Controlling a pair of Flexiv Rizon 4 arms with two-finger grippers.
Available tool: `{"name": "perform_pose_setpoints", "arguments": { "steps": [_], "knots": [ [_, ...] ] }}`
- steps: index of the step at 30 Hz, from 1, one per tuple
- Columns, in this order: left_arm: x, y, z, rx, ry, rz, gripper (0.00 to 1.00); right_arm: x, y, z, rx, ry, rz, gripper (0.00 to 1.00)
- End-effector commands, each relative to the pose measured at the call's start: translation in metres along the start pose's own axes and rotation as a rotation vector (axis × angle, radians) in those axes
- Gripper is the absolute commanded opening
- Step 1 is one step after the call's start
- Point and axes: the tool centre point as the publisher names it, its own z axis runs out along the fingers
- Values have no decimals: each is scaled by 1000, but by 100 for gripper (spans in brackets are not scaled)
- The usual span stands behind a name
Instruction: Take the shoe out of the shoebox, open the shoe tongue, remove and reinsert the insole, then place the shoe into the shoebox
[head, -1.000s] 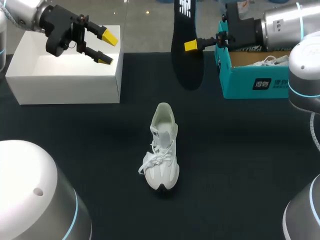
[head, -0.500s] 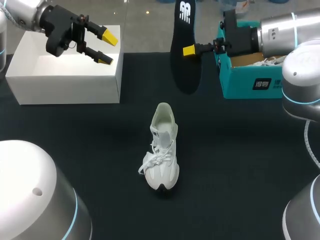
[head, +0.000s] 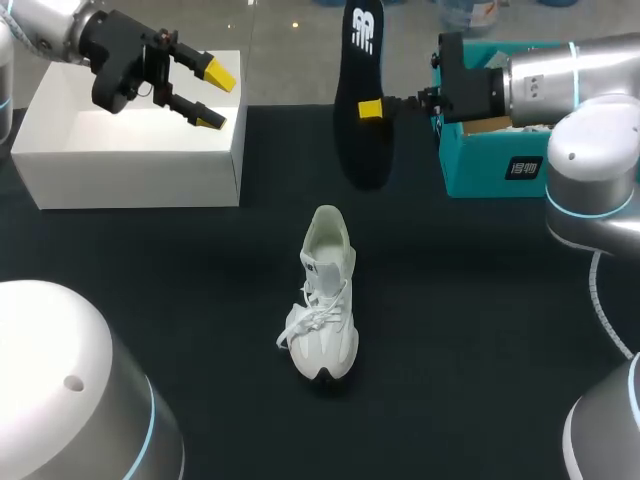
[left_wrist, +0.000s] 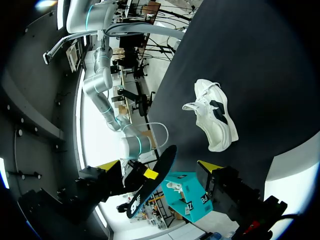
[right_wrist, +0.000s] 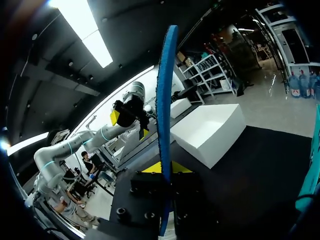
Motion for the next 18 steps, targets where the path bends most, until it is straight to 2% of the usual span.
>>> {"name": "perform_pose_setpoints", "arguments": {
  "steps": [1, 9, 18],
  "knots": [
    [0, 1, -1, 4, 3, 1, 100, -20, -9, 25, -17, 62, -6, 0],
    [0, 1, -1, 4, 3, 1, 100, -27, -22, 33, -1, 75, 58, 0],
    [0, 1, -1, 4, 3, 1, 100, -27, -22, 33, -1, 75, 58, 0]
  ]
}}
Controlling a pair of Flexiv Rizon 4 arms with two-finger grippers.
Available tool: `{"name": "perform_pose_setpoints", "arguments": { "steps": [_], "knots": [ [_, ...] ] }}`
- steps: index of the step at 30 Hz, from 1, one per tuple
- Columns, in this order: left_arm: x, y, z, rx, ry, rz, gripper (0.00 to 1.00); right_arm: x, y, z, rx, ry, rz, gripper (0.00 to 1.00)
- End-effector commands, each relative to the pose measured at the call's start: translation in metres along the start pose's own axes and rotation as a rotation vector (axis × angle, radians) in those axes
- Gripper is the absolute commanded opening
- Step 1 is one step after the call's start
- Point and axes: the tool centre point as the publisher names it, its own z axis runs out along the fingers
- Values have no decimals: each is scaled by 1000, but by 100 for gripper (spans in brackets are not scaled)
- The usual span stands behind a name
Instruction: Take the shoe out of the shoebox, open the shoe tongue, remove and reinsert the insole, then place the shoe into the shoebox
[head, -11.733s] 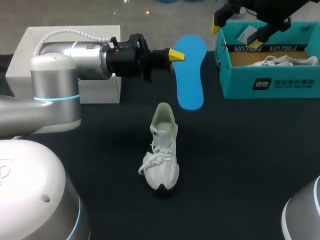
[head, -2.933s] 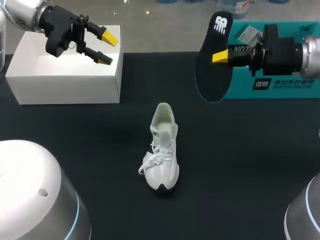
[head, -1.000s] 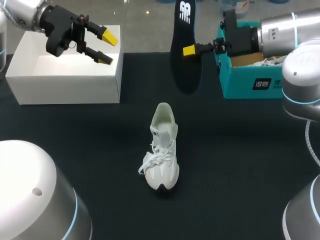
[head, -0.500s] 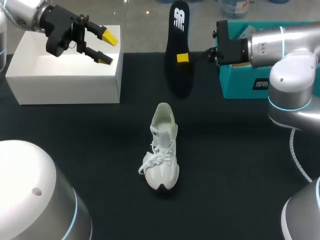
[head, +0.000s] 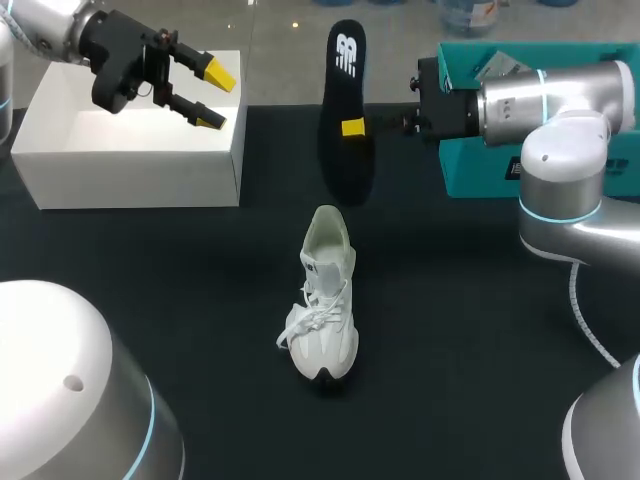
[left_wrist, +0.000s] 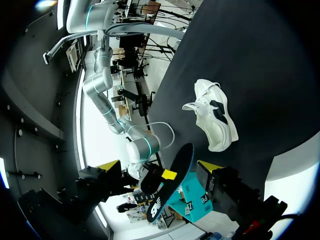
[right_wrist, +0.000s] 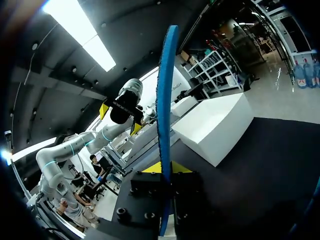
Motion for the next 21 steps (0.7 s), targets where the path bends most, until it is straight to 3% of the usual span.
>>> {"name": "perform_pose_setpoints", "arguments": {
  "steps": [1, 5, 21],
  "knots": [
    [0, 1, -1, 4, 3, 1, 100, -1, 0, 1, 1, -1, 0, 0],
    [0, 1, -1, 4, 3, 1, 100, -1, 0, 1, 1, -1, 0, 0],
    [0, 1, -1, 4, 3, 1, 100, -14, -31, 53, -31, 31, 1, 0]
  ]
}}
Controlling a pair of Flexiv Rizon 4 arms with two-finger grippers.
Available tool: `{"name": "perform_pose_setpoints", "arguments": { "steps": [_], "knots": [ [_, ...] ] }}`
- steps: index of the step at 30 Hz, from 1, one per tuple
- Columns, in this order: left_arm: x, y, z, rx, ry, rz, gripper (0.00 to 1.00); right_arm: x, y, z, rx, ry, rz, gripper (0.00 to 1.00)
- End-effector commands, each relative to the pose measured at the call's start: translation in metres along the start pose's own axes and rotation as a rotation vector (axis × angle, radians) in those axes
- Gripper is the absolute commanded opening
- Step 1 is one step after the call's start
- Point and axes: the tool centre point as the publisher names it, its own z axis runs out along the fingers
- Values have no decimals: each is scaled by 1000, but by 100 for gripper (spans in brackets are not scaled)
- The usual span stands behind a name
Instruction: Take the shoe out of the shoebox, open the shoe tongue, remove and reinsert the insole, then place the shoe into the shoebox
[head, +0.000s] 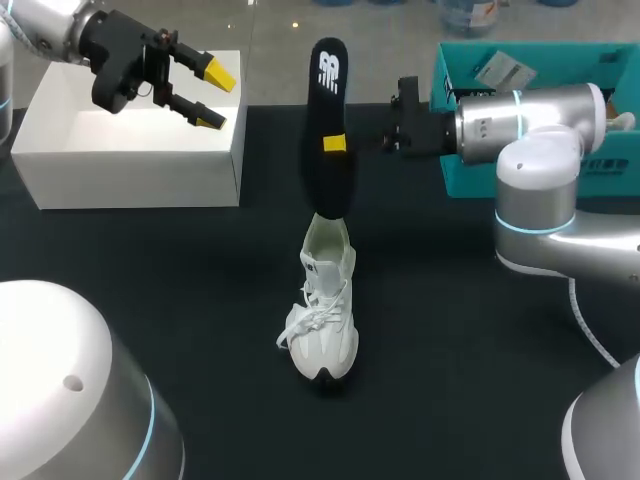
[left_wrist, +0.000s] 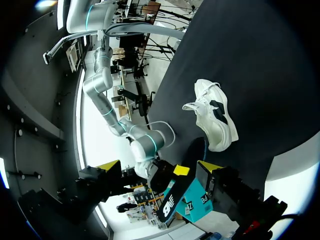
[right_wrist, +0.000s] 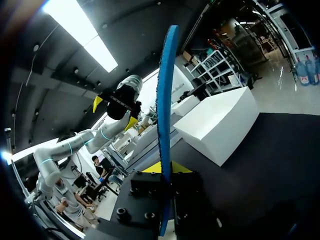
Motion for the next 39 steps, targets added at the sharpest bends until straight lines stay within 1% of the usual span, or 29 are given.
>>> {"name": "perform_pose_setpoints", "arguments": {
  "steps": [1, 11, 18, 28, 29, 31, 37, 39],
  "knots": [
    [0, 1, -1, 4, 3, 1, 100, -6, -11, 18, -20, 0, 3, 0],
    [0, 1, -1, 4, 3, 1, 100, -13, -45, 31, -29, 10, 42, 0],
    [0, 1, -1, 4, 3, 1, 100, -13, -55, 37, -44, 18, 58, 0],
    [0, 1, -1, 4, 3, 1, 100, -13, -59, 34, -49, 16, 67, 0],
    [0, 1, -1, 4, 3, 1, 100, -13, -59, 34, -49, 17, 67, 0],
    [0, 1, -1, 4, 3, 1, 100, -11, -52, 32, -44, 11, 56, 0],
    [0, 1, -1, 4, 3, 1, 100, -8, -20, 16, -28, -22, -9, 0],
    [0, 1, -1, 4, 3, 1, 100, -8, -12, 12, -27, -32, -25, 0]
  ]
}}
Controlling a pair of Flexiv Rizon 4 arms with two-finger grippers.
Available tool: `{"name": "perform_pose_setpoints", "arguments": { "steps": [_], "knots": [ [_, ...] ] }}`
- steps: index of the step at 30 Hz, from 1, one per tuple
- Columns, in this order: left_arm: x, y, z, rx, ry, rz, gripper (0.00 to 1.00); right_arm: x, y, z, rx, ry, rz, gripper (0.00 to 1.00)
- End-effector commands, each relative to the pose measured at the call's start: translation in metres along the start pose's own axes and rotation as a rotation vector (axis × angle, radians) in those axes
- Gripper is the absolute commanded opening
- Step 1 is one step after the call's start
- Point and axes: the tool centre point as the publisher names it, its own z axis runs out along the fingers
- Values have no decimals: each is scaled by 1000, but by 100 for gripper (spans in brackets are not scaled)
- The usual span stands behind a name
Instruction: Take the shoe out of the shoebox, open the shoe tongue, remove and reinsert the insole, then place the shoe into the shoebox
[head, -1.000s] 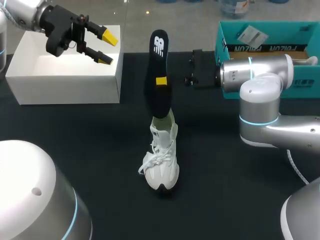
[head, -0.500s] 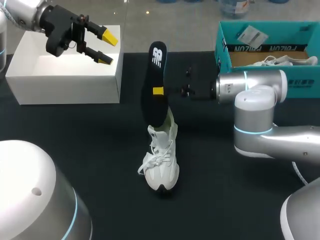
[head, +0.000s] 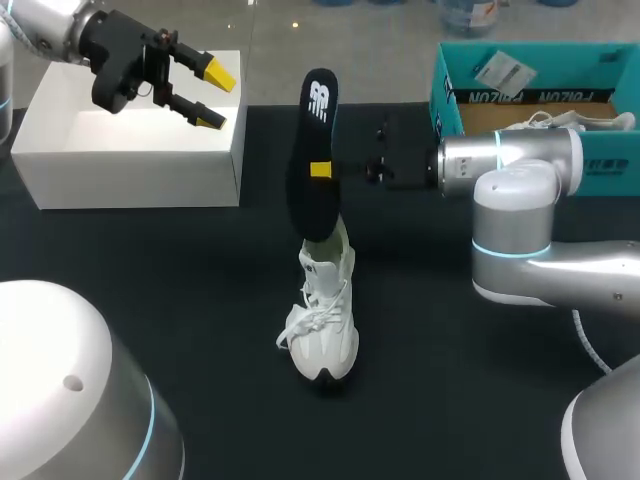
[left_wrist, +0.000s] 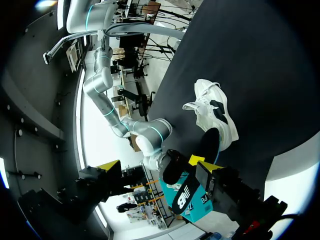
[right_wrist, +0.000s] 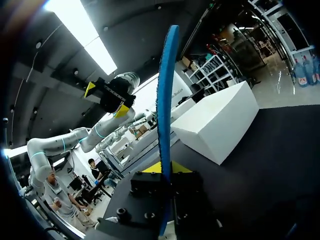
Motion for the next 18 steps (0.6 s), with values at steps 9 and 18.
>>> {"name": "perform_pose_setpoints", "arguments": {
  "steps": [9, 18],
  "knots": [
    [0, 1, -1, 4, 3, 1, 100, 2, 3, 7, 32, 12, 9, 0],
    [0, 1, -1, 4, 3, 1, 100, 0, -23, 21, 32, 42, 64, 0]
  ]
}}
